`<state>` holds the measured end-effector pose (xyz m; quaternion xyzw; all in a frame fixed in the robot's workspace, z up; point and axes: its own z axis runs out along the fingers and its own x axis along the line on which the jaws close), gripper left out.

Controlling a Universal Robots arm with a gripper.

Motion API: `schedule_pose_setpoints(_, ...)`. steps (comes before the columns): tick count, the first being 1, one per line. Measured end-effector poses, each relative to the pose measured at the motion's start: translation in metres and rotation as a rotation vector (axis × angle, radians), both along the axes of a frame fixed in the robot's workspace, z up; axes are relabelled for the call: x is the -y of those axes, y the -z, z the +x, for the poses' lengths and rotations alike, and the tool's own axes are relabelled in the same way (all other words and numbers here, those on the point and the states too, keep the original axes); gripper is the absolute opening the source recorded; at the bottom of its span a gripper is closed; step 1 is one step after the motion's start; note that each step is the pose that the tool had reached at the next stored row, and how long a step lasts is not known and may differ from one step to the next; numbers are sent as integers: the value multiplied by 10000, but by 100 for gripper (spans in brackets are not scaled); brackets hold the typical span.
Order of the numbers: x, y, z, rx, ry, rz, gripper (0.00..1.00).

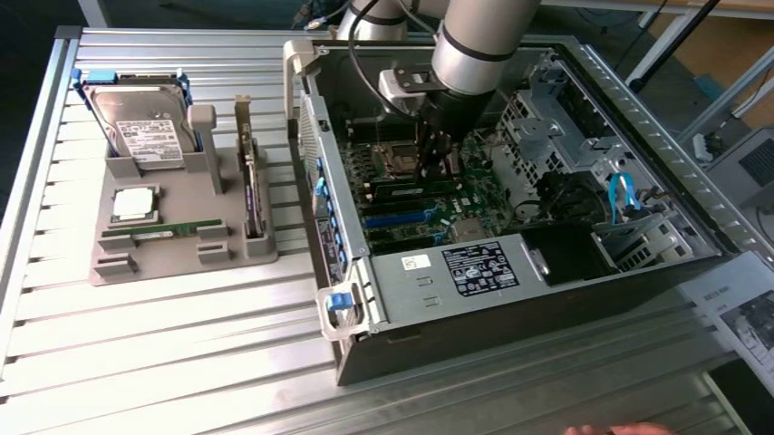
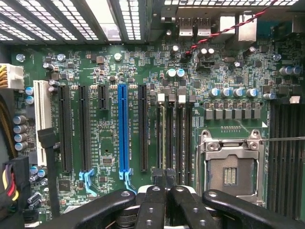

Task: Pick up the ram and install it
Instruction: 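Press down the ram until it locks into place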

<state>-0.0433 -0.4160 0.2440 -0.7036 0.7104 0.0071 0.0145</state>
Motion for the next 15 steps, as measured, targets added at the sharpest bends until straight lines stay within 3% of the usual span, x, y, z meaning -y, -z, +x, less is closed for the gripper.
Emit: schedule_pose_setpoints(15,-7,39,-1,1,0,2,10)
